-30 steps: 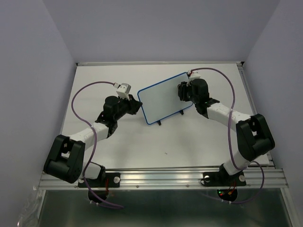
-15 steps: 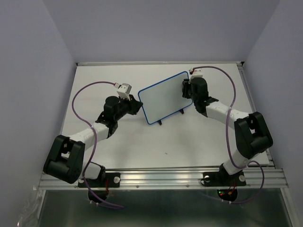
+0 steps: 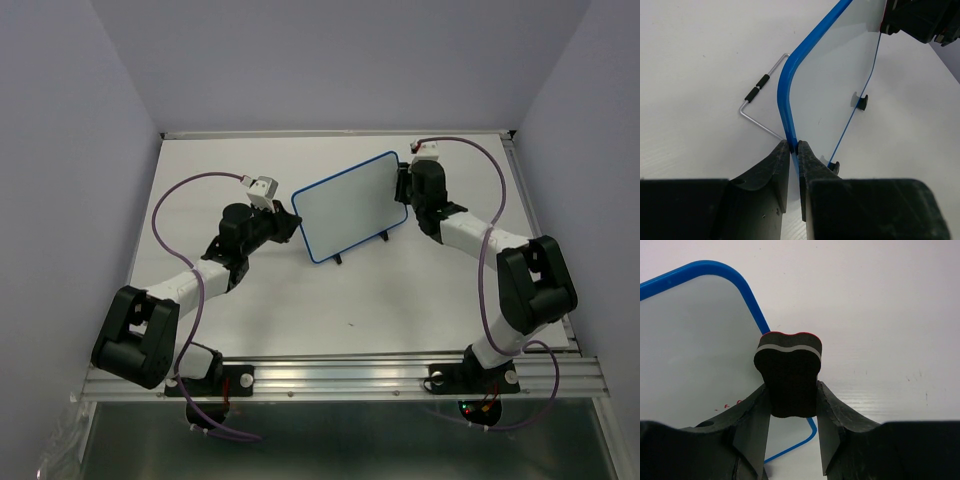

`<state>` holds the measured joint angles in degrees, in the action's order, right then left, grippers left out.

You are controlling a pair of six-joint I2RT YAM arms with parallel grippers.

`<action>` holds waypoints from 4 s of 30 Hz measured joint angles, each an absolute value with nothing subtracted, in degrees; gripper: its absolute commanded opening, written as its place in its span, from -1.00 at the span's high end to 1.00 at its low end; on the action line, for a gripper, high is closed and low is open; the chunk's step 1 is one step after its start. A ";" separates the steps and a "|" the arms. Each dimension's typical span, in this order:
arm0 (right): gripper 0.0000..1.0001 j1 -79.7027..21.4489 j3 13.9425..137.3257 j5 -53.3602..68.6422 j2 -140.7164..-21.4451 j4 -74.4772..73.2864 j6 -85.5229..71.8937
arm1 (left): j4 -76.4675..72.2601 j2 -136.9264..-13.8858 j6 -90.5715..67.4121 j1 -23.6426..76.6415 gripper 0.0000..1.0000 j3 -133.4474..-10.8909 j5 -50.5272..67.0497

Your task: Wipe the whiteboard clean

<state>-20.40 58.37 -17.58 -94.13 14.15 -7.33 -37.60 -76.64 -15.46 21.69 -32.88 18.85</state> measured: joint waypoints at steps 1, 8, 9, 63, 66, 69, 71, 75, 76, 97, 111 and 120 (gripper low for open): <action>0.99 -20.27 58.37 -17.50 -94.13 14.15 -7.35 | -37.56 -76.64 -15.46 21.69 1.00 -32.88 18.85; 0.99 -20.23 58.37 -12.47 -94.13 14.20 -7.29 | -37.54 -76.64 -15.46 21.69 1.00 -32.88 18.85; 0.99 -20.21 58.37 -10.70 -94.13 14.22 -7.31 | -37.54 -76.64 -15.49 21.69 1.00 -32.88 18.85; 0.99 -15.66 57.91 -1.98 -93.82 17.98 -6.46 | -37.34 -76.53 -15.49 21.74 1.00 -32.88 18.83; 0.99 -15.66 57.63 -0.40 -93.82 17.87 -6.20 | -37.34 -76.53 -15.49 21.74 1.00 -32.88 18.83; 0.99 -15.66 57.25 1.04 -94.04 17.04 -6.17 | -37.34 -76.53 -15.49 21.74 1.00 -32.88 18.83; 0.99 -15.66 57.25 1.69 -94.43 16.69 -6.04 | -37.36 -76.53 -15.49 21.74 1.00 -32.88 18.85; 0.99 -15.64 57.28 3.20 -95.13 14.72 -4.58 | -37.43 -76.53 -15.51 21.74 1.00 -32.88 18.87; 0.99 -15.64 57.28 3.49 -95.13 14.37 -4.21 | -37.43 -76.53 -15.49 21.74 1.00 -32.88 18.87; 0.99 -15.35 56.34 15.20 -95.94 7.66 2.00 | -37.12 -76.31 -15.49 21.74 1.00 -32.88 18.92; 0.99 -15.40 64.69 14.04 -96.12 5.02 2.85 | -36.62 -75.99 -15.49 21.76 1.00 -32.88 19.11; 0.98 -15.33 66.50 12.51 -96.57 4.95 3.38 | -36.62 -75.99 -15.49 21.76 1.00 -32.88 19.11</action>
<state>-15.33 66.50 12.51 -96.57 4.95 3.38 -36.62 -75.99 -15.49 21.76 -32.88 19.11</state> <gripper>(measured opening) 0.435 0.217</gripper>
